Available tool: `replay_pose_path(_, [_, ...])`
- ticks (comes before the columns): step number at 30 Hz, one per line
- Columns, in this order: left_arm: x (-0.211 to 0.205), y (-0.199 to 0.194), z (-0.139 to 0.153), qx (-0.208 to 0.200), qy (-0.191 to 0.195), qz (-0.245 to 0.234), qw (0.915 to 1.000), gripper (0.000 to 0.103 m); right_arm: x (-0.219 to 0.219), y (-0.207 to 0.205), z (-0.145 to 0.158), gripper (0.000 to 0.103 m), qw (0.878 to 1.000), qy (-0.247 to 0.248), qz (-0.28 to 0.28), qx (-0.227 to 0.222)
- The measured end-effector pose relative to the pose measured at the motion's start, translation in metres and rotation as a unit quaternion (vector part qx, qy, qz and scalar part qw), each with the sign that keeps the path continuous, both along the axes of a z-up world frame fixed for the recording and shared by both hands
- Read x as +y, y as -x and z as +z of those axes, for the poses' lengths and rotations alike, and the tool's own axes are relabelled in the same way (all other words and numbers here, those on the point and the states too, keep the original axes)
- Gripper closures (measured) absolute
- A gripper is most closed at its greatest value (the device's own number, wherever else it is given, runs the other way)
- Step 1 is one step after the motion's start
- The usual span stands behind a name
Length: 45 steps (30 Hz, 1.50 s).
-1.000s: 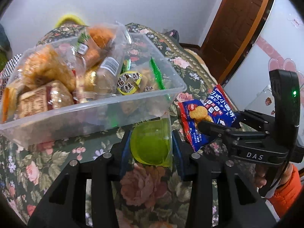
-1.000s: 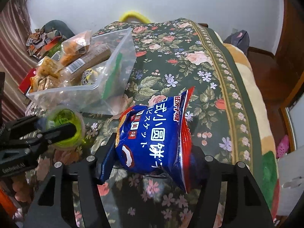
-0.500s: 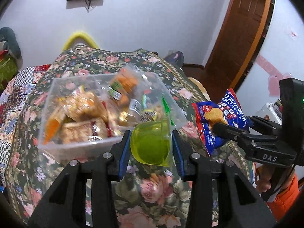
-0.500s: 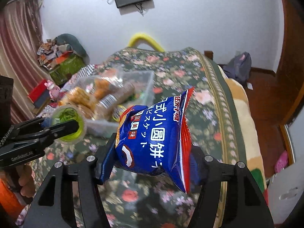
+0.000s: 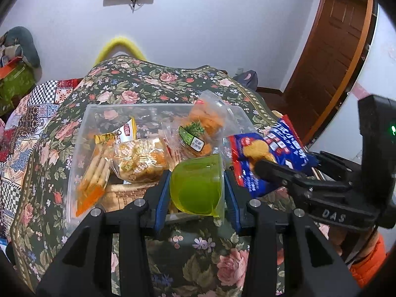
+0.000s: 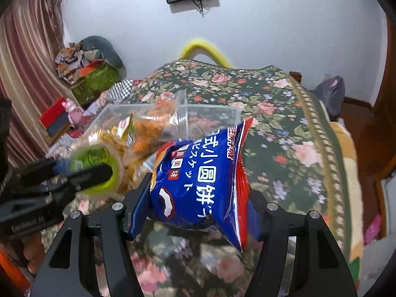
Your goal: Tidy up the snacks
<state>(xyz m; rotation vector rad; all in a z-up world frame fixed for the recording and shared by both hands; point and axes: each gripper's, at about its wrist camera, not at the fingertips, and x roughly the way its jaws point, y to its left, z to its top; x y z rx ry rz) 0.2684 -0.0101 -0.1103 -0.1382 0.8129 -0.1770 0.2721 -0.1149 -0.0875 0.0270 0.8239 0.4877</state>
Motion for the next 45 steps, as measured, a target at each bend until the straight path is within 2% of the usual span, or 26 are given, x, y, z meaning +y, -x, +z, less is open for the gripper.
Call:
replay_pose_path(3, [-0.002, -0.004, -0.003, 0.0, -0.005, -0.001, 1.0, 0.062, 0.006, -0.005, -0.004, 0.042, 1.0, 0.001, -0.001, 0.005])
replay_pose_path(7, [-0.005, -0.011, -0.011, 0.007, -0.012, 0.0, 0.9999, 0.062, 0.016, 0.002, -0.005, 0.041, 0.999, 0.046, 0.001, -0.013])
replay_pose_path(9, [-0.005, -0.011, -0.012, 0.005, -0.015, 0.003, 0.9999, 0.059, 0.016, 0.006, -0.004, 0.034, 0.998, 0.059, -0.003, -0.015])
replay_pose_path(10, [-0.005, -0.011, -0.012, 0.004, -0.018, 0.005, 0.9998, 0.058, 0.015, 0.008, -0.004, 0.034, 0.998, 0.064, -0.004, -0.018])
replay_pose_path(15, [-0.004, -0.001, 0.001, -0.008, -0.016, -0.004, 0.9998, 0.056, 0.013, 0.021, -0.001, 0.031, 0.996, 0.086, 0.005, -0.013])
replay_pose_path(19, [0.0, 0.019, 0.021, -0.032, -0.014, -0.003, 0.9994, 0.056, 0.007, 0.038, 0.013, 0.03, 0.995, 0.093, 0.004, -0.027])
replay_pose_path(27, [0.011, 0.073, 0.078, -0.103, -0.005, 0.007, 0.9947, 0.056, -0.016, 0.08, 0.075, 0.03, 0.995, 0.052, -0.018, -0.08])
replay_pose_path(35, [0.014, 0.146, 0.142, -0.206, -0.029, 0.023, 0.9778, 0.055, -0.022, 0.149, 0.149, 0.025, 0.984, -0.011, -0.029, -0.176])
replay_pose_path(40, [0.015, 0.185, 0.164, -0.245, -0.032, 0.029, 0.9685, 0.041, -0.015, 0.188, 0.171, 0.024, 0.975, -0.037, -0.025, -0.218])
replay_pose_path(42, [0.016, 0.198, 0.168, -0.258, -0.036, 0.034, 0.965, 0.019, -0.012, 0.196, 0.173, 0.018, 0.973, -0.045, -0.025, -0.226])
replay_pose_path(44, [0.018, 0.206, 0.168, -0.265, -0.035, 0.038, 0.9629, 0.01, -0.008, 0.205, 0.173, 0.014, 0.971, -0.047, -0.025, -0.233])
replay_pose_path(45, [0.019, 0.21, 0.168, -0.268, -0.034, 0.038, 0.962, 0.01, -0.006, 0.208, 0.171, 0.009, 0.97, -0.044, -0.027, -0.236])
